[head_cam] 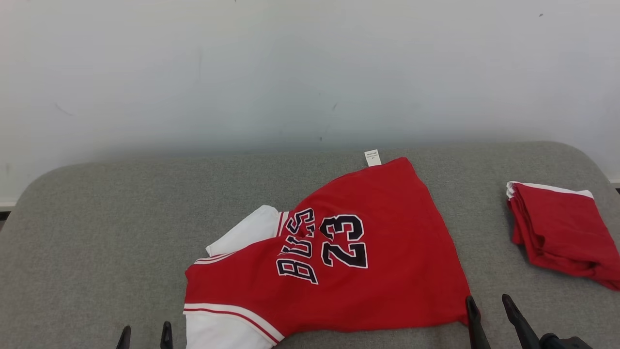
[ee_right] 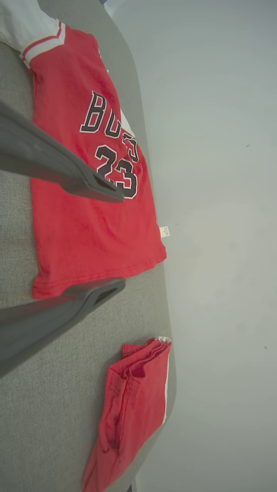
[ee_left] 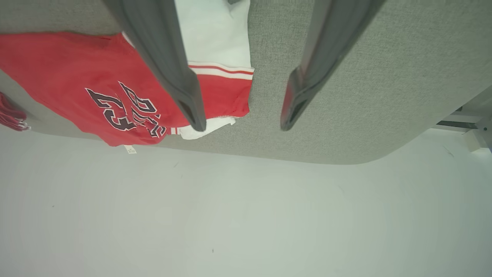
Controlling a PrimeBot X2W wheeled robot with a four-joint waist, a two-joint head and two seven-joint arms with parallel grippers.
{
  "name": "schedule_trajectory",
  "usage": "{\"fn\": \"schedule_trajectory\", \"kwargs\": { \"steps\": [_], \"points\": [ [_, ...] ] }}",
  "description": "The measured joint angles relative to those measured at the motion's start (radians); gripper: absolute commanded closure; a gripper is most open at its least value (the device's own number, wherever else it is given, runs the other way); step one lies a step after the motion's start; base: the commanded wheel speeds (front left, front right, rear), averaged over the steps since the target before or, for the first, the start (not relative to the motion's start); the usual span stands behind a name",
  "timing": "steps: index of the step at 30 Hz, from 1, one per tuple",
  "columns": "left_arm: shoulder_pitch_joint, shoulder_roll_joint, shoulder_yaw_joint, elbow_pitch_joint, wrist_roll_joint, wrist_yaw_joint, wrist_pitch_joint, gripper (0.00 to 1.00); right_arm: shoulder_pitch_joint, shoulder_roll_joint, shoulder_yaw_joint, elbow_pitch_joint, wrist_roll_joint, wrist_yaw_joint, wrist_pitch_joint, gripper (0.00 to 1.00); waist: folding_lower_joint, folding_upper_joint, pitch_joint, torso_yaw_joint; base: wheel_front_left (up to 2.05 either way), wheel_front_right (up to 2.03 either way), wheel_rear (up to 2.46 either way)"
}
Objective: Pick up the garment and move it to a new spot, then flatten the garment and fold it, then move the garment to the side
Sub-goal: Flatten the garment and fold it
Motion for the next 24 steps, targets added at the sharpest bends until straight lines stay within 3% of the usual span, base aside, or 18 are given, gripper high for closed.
{"fn": "schedule_trajectory", "kwargs": {
  "steps": [5, 11, 14, 19, 24],
  "points": [
    [0.002, -0.002, -0.011, 0.070, -0.004, 0.002, 0.068, 0.00, -0.001, 0.000, -0.015, 0.017, 0.010, 0.000, 0.047, 0.00, 0.0000, 0.0000, 0.003, 0.001, 0.00, 0.00, 0.00],
    [-0.043, 0.002, -0.019, 0.212, -0.050, 0.010, 0.234, 0.00, -0.054, -0.001, -0.073, 0.104, -0.026, 0.000, 0.290, 0.00, 0.0000, 0.0000, 0.016, -0.006, 0.00, 0.00, 0.00],
    [-0.082, 0.005, -0.027, 0.256, -0.059, 0.001, 0.275, 0.00, -0.089, 0.000, -0.067, 0.127, -0.034, 0.000, 0.344, 0.00, 0.0000, 0.0000, 0.022, -0.011, 0.00, 0.00, 0.00],
    [-0.118, 0.007, -0.050, 0.327, -0.071, -0.016, 0.339, 0.00, -0.123, 0.000, -0.048, 0.156, -0.044, 0.000, 0.377, 0.00, 0.0000, 0.0000, 0.029, -0.015, 0.00, 0.00, 0.00],
    [-0.128, 0.005, -0.049, 0.358, -0.074, -0.012, 0.329, 0.00, -0.132, 0.000, -0.047, 0.164, -0.044, 0.000, 0.369, 0.00, 0.0000, 0.0000, 0.032, -0.017, 0.00, 0.00, 0.00]
  ]
}}
